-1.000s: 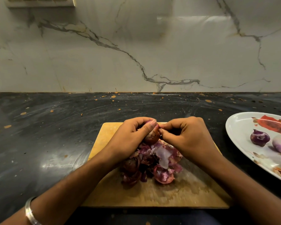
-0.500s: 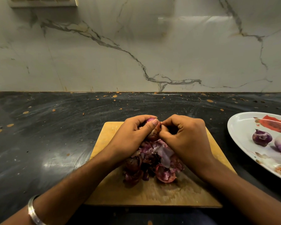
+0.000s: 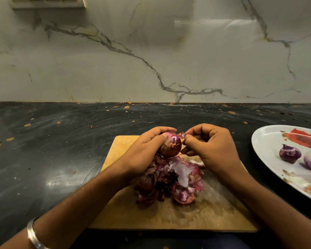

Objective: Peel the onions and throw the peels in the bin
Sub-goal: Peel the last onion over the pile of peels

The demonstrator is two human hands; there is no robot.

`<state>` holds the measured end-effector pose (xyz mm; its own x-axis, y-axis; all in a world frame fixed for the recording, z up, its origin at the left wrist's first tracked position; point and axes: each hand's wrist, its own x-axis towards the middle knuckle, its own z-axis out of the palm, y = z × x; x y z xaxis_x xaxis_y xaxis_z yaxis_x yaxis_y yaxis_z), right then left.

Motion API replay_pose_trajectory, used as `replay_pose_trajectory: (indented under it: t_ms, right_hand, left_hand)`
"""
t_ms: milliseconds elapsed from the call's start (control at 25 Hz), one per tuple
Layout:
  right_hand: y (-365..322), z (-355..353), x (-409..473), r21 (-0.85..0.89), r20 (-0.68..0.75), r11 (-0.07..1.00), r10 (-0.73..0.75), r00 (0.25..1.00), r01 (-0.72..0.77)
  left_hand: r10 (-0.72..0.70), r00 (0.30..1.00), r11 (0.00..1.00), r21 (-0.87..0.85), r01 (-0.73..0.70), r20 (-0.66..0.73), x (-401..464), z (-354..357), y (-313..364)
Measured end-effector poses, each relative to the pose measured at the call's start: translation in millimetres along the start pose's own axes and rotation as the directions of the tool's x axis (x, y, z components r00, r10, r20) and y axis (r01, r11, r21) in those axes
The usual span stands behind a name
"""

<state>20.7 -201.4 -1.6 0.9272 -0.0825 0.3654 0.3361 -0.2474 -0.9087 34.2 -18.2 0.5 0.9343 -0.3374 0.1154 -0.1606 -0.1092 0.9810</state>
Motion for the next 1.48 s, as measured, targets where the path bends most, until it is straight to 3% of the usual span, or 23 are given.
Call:
replay_pose_trajectory:
  t_ms: [240, 320, 520, 840, 1040, 1360, 1480]
  right_hand:
    - [1, -3, 1, -0.181, -0.059, 0.983, 0.027, 0.998, -0.037]
    - [1, -4, 0, -0.271, -0.024, 0.962, 0.039, 0.999, -0.044]
    - [-6, -1, -6, -0.403, 0.114, 0.909, -0.067, 0.991, 0.107]
    - [-9, -6, -6, -0.372, 0.191, 0.913, -0.100, 0.977, 0.166]
    - [-7, -3, -6, -0.169, 0.072, 0.984, -0.036, 0.997, 0.048]
    - [-5, -1, -6, -0.107, 0.027, 0.993, -0.038, 0.999, 0.041]
    - [-5, 1, -7, -0.196, 0.009, 0.976, -0.100, 0.995, 0.099]
  left_hand:
    - [0.016, 1.000, 1.000, 0.018, -0.016, -0.005, -1, 0, 2]
    - [0.024, 1.000, 1.000, 0.014, -0.024, -0.002, -1, -2, 3]
    - [0.018, 0.998, 1.000, -0.016, -0.018, -0.054, -1, -3, 3]
    - [0.005, 0.991, 0.999, -0.050, -0.012, -0.136, 2, -3, 0]
    - [0.013, 0.995, 0.998, -0.061, -0.019, -0.097, 3, -6, -4]
    - [0.079, 0.997, 0.995, -0.069, -0.078, 0.012, 4, -3, -5]
    - [0.089, 0.996, 0.995, -0.040, -0.089, -0.001, 2, 1, -5]
